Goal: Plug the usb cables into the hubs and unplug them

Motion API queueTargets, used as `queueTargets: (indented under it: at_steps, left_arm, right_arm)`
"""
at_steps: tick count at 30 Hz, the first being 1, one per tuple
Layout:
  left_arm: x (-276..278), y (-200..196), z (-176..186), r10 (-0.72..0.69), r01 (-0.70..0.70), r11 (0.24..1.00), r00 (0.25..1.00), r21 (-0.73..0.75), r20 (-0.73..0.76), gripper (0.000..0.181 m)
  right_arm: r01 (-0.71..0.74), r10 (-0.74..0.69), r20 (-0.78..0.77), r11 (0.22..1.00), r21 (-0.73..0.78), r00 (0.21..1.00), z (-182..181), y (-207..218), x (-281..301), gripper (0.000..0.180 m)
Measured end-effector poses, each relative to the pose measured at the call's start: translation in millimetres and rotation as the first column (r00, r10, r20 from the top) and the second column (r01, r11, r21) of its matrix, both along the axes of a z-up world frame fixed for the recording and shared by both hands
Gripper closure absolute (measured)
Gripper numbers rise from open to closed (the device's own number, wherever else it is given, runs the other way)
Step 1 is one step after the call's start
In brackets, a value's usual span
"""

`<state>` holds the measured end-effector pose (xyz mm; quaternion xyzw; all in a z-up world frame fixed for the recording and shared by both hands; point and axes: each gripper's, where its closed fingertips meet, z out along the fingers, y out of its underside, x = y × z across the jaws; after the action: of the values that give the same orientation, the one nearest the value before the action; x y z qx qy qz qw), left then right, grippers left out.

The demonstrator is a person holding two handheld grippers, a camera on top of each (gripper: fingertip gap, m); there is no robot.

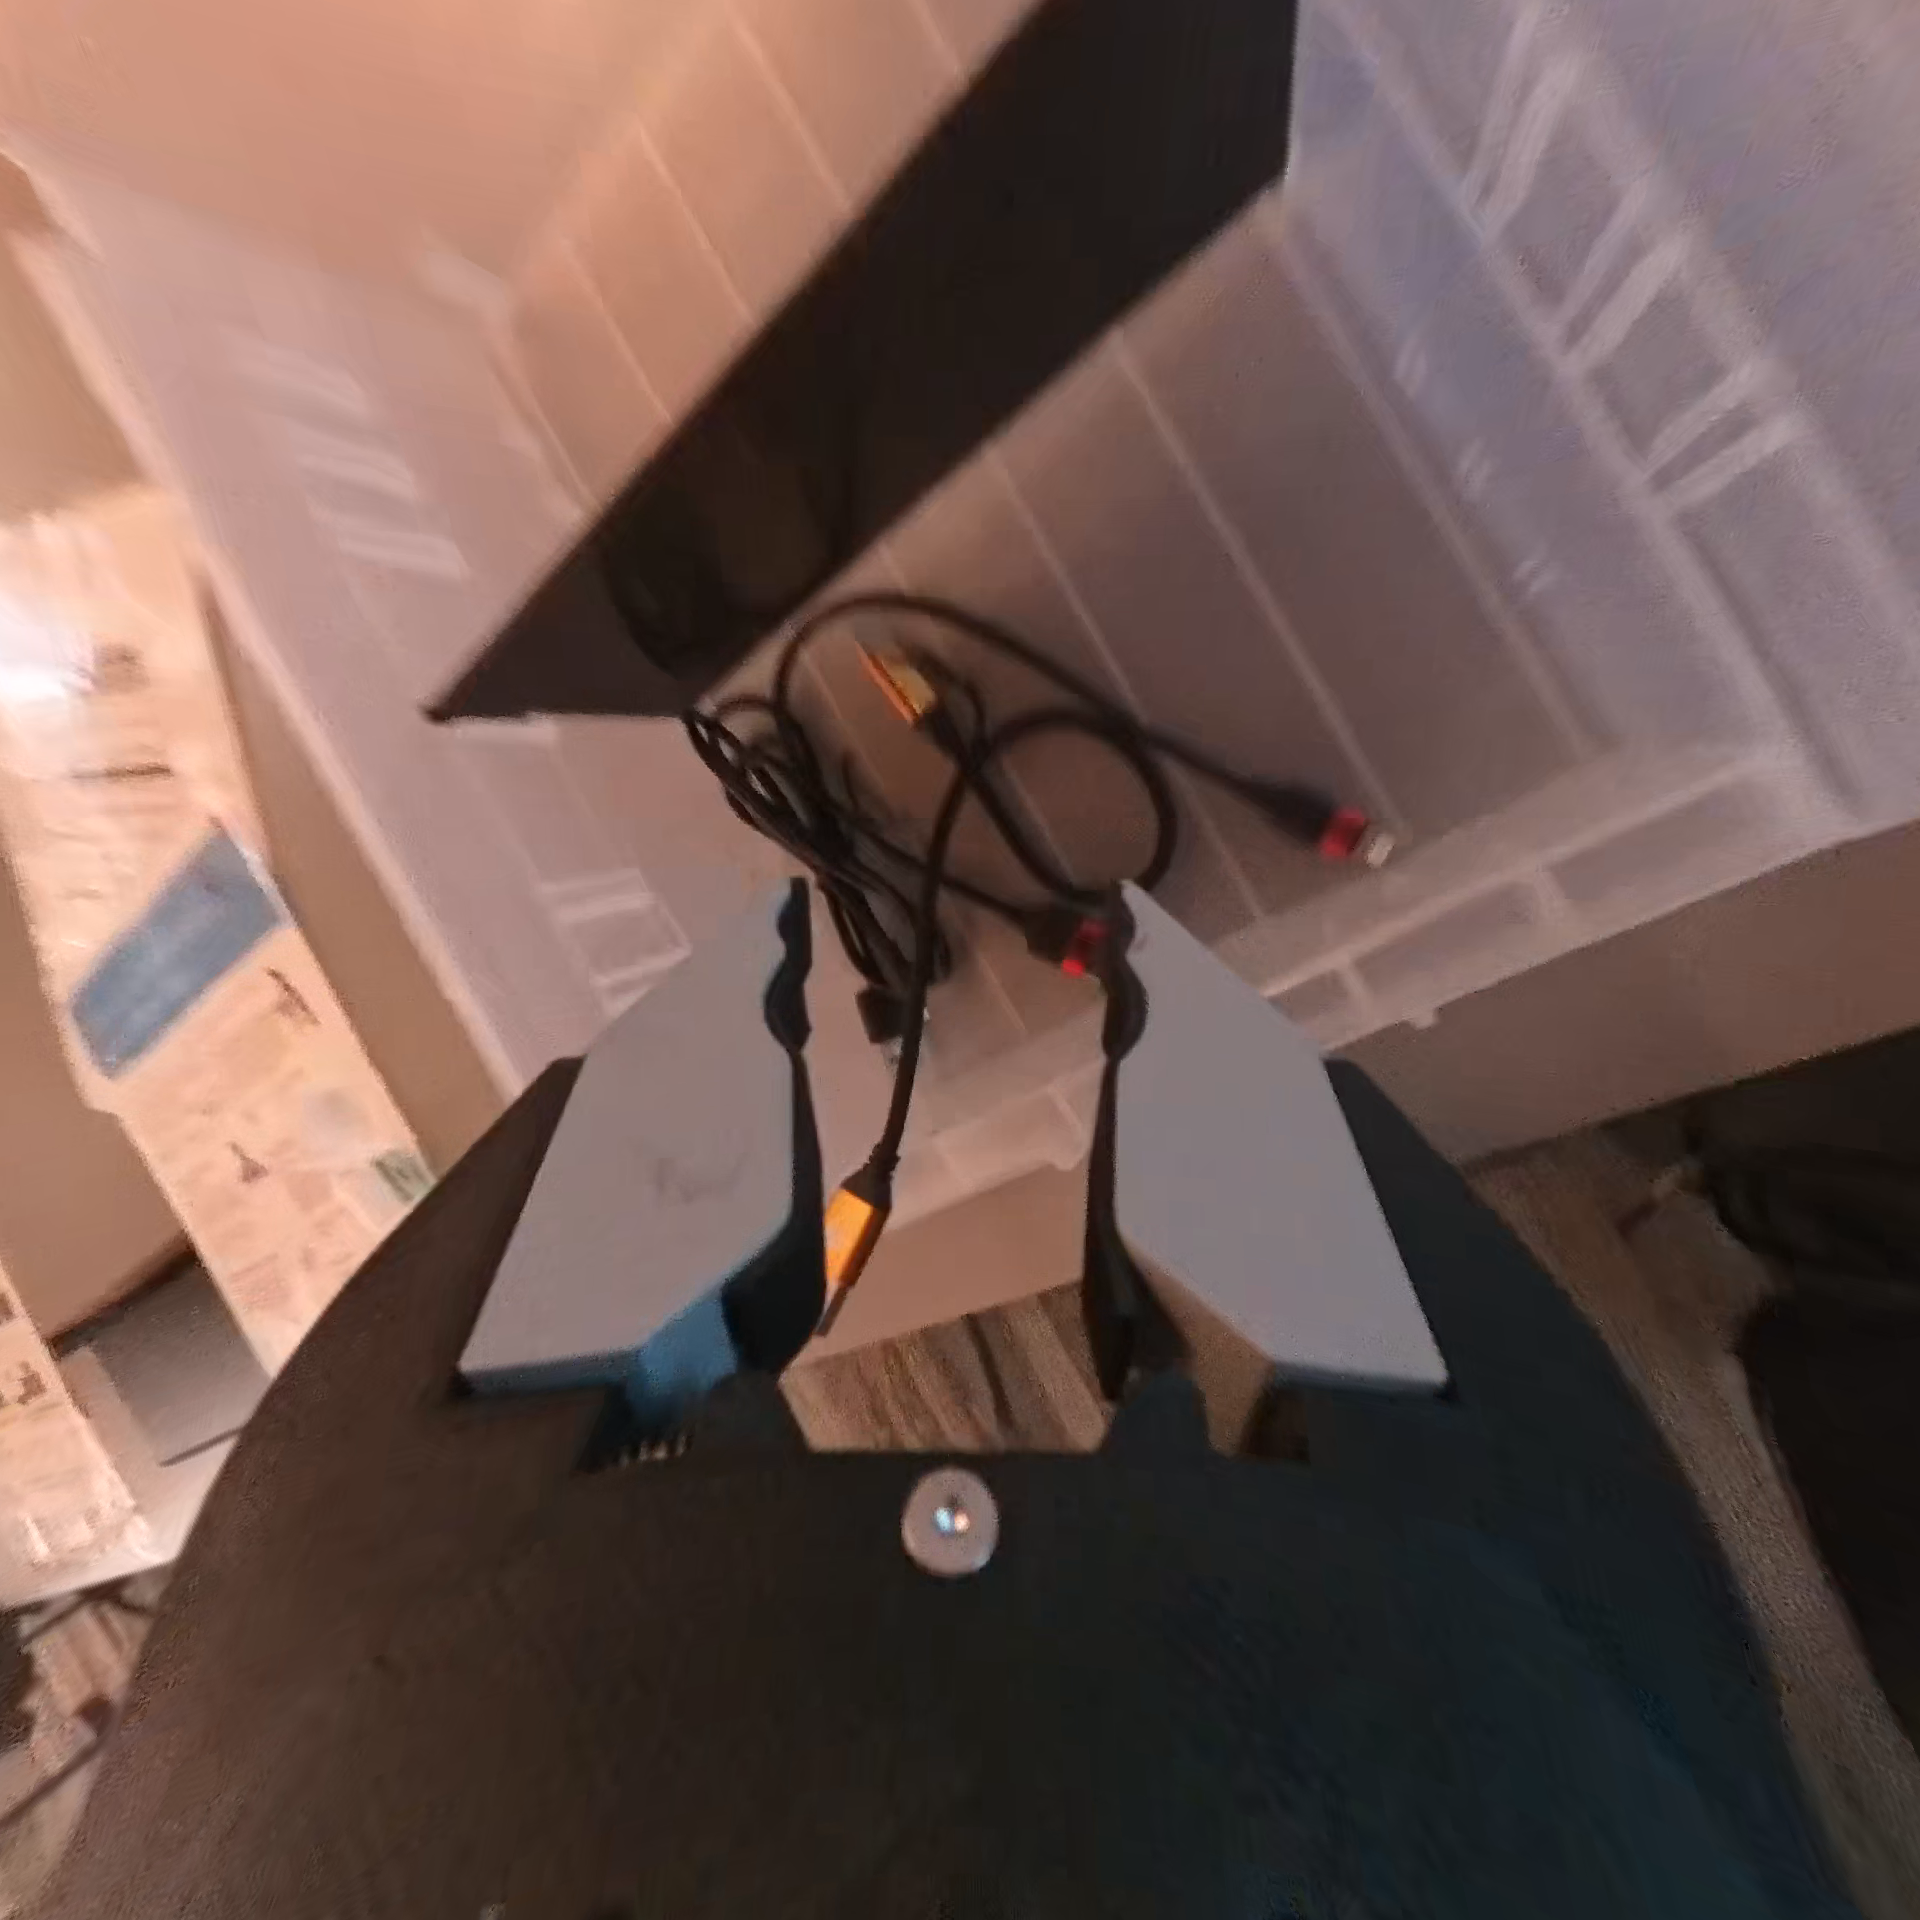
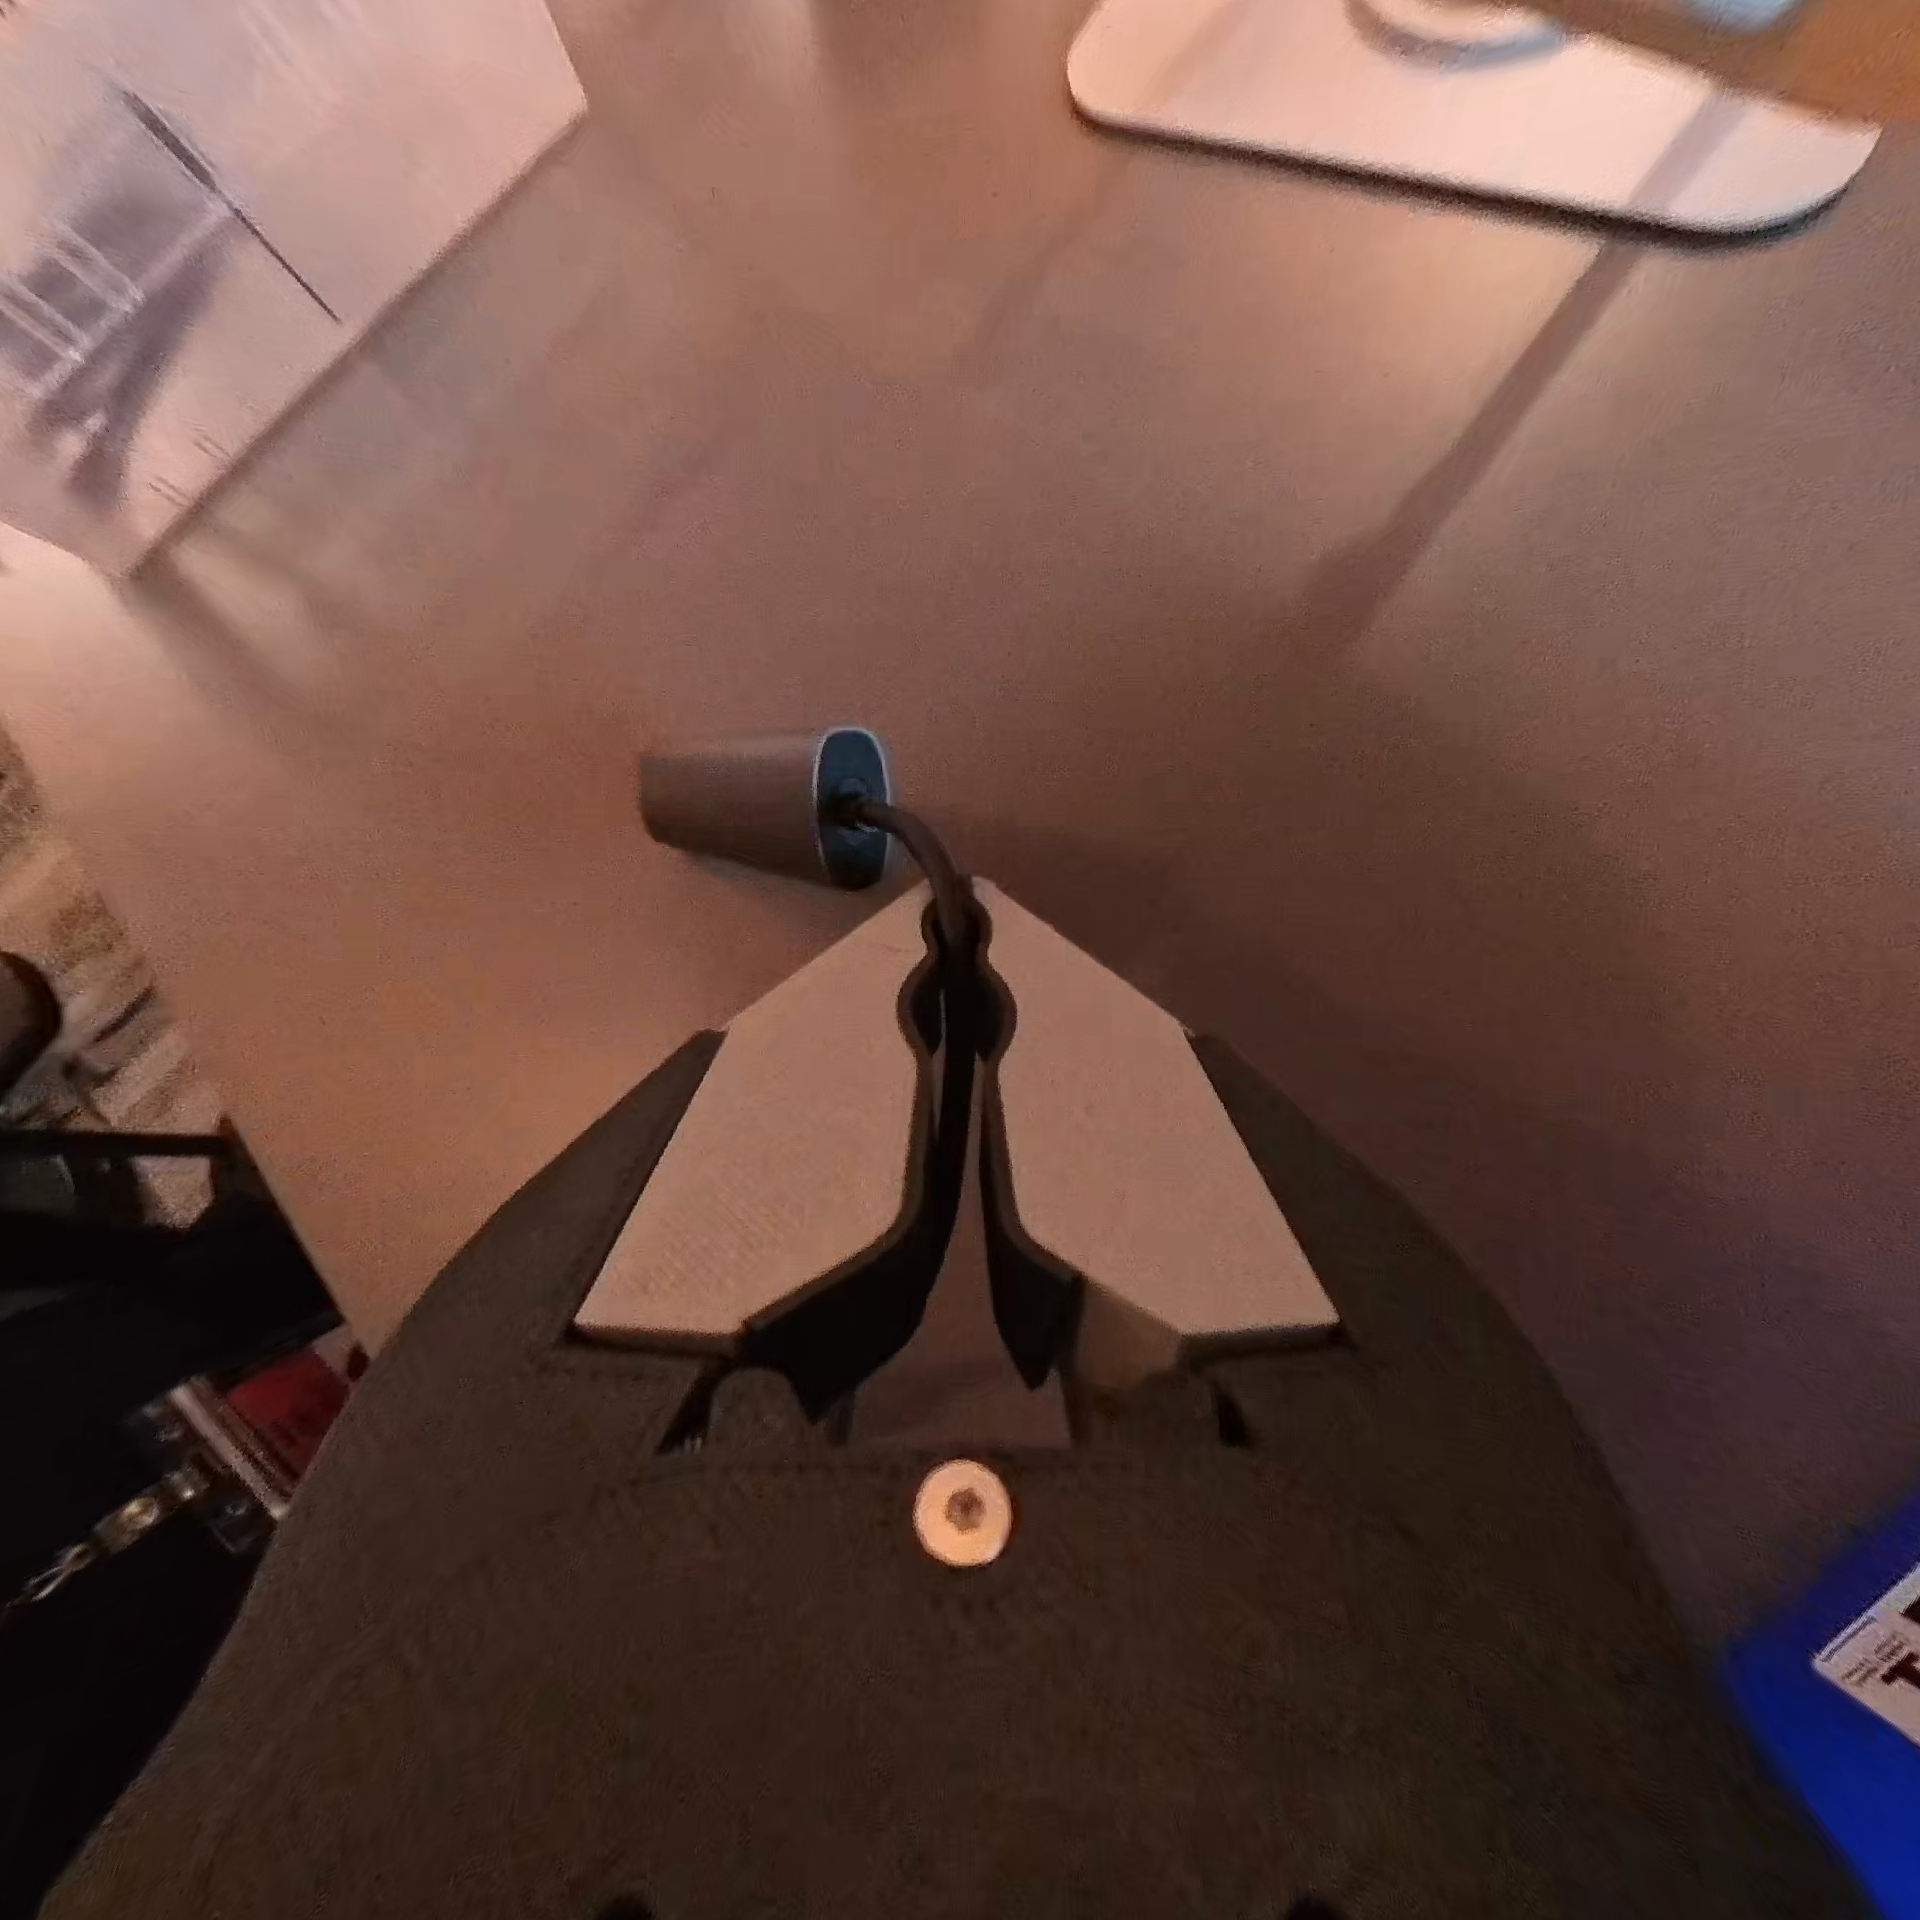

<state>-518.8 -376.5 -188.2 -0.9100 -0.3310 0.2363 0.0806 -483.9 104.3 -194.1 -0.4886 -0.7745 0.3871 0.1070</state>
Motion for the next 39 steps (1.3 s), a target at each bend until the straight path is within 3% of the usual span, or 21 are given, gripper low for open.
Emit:
queueTargets:
  at_steps: [3,6,8,12,17,21,25,30,33,36,39]
  left_arm:
    - [-7.0,-18.0,-21.6,0.050,-0.044,0.997,0.994,-0.061,0.097,0.131]
    - [-12.0,-38.0,-44.4,0.092,-0.057,0.980,0.979,-0.190,0.181,0.160]
    - [-17.0,-44.5,-50.5,0.096,-0.046,0.966,0.978,-0.256,0.187,0.176]
    - [-21.5,-45.4,-44.9,0.039,0.014,0.934,0.989,-0.358,0.140,0.178]
    - [-40.5,-34.9,24.7,0.003,-0.049,0.955,0.987,-0.291,-0.158,0.180]
    - [-55.7,-23.6,120.7,0.026,-0.114,0.984,0.853,-0.138,-0.521,0.180]
    - [-44.5,4.7,191.3,0.074,-0.019,0.996,0.716,0.088,-0.694,0.180]
    - [-15.2,57.7,223.1,-0.033,0.147,0.986,0.652,0.084,-0.757,0.180]
    - [4.4,99.0,224.1,-0.123,0.244,0.969,0.630,0.045,-0.766,0.180]
    - [26.4,151.8,211.9,-0.189,0.390,0.916,0.636,0.100,-0.748,0.180]
    - [63.9,229.9,173.9,-0.315,0.612,0.750,0.666,0.252,-0.676,0.181]
  right_arm:
    - [0.000,-0.001,0.016,1.000,0.023,1.000,-9.3,0.5,-1.9,0.180]
    - [0.023,-0.023,-0.001,0.999,0.047,1.000,-11.4,3.5,-8.1,0.178]
    - [0.029,-0.030,0.017,0.997,0.075,0.999,-18.5,6.7,-8.6,0.163]
    - [0.031,-0.034,0.027,0.993,0.110,0.999,-23.9,13.9,-7.6,0.148]
    - [0.039,-0.039,0.003,0.994,0.101,0.999,-8.8,19.4,-3.8,0.121]
    - [0.035,-0.029,-0.079,0.997,0.075,0.996,18.6,14.9,-0.2,0.119]
    - [0.000,0.009,-0.131,0.997,0.071,0.991,38.2,2.9,9.4,0.119]
    - [-0.041,0.053,-0.198,0.997,0.065,0.979,59.9,-12.1,20.3,0.120]
    - [-0.090,0.095,-0.234,0.995,0.031,0.968,74.1,-25.4,29.1,0.121]
    - [-0.147,0.145,-0.262,0.989,0.015,0.954,85.2,-39.0,39.5,0.120]
    - [-0.284,0.252,-0.298,0.956,-0.069,0.921,102.7,-69.2,59.6,0.120]
